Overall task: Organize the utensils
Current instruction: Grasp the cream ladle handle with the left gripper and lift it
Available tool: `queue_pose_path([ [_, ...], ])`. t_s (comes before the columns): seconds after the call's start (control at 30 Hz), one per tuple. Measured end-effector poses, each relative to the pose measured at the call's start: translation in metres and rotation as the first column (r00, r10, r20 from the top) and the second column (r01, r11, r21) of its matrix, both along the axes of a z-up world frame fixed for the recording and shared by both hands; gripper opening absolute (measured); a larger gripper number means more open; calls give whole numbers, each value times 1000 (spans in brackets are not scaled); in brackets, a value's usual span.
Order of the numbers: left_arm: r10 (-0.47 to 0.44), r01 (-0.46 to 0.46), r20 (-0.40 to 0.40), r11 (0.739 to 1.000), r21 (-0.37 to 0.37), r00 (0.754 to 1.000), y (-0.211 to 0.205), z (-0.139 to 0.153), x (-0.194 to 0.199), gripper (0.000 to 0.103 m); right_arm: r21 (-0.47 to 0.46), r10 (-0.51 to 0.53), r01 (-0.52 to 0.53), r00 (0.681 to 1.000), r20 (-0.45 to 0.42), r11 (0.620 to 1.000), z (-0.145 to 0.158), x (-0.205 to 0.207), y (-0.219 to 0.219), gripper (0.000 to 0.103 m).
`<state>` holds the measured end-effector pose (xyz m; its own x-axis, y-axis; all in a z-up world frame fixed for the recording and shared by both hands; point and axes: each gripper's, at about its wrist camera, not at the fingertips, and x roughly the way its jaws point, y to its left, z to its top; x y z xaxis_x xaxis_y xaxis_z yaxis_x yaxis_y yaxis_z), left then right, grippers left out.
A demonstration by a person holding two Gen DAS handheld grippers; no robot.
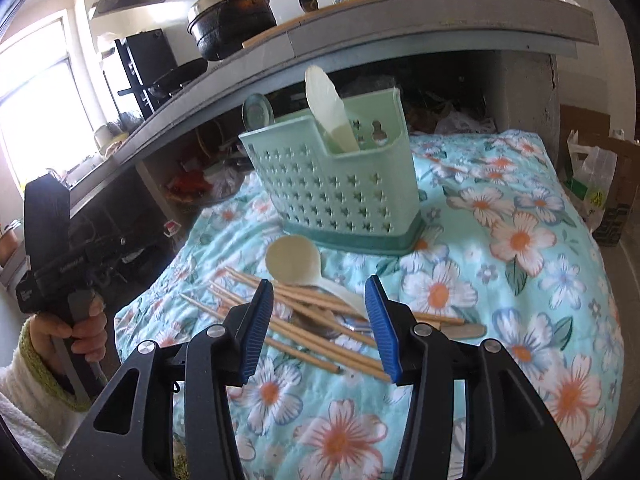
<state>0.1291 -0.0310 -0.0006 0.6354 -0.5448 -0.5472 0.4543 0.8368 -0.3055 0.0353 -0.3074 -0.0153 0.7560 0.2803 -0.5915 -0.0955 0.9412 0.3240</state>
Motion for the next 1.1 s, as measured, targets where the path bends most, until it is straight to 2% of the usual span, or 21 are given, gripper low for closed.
queue_pose_path([
  [0.17, -69, 67, -95, 997, -22, 993, -24, -8, 26, 74, -7, -5, 4, 1000, -25, 1000, -13, -6, 6, 56],
  [0.27, -102, 95, -152, 994, -48, 983, -36, -15, 40, 67, -2, -5, 5, 1000, -29, 1000, -15, -8, 5, 56],
  [0.43, -134, 119, -279, 990, -72, 951, -53, -35, 66, 47, 3, -6, 7, 999, -32, 1000, -15, -8, 2, 56],
  [0.63, -168, 147, -376, 986, -82, 912, -70, -56, 84, 31, 14, -4, 4, 999, -36, 1000, -18, -8, 0, 56],
  [0.77, -166, 154, -402, 986, -60, 901, -79, -67, 90, 20, 12, 1, -1, 999, -37, 1000, -19, -8, 1, 56],
  [0.83, -157, 149, -408, 987, -53, 899, -82, -72, 91, 10, 8, 3, -2, 999, -37, 1000, -19, -8, 2, 56],
  [0.93, -147, 136, -405, 989, -55, 903, -81, -75, 92, 4, -2, 4, -4, 999, -37, 1000, -19, -8, 3, 56],
  [1.1, -138, 122, -378, 990, -66, 916, -73, -70, 89, 3, -11, 4, -4, 999, -32, 1000, -17, -9, 5, 56],
])
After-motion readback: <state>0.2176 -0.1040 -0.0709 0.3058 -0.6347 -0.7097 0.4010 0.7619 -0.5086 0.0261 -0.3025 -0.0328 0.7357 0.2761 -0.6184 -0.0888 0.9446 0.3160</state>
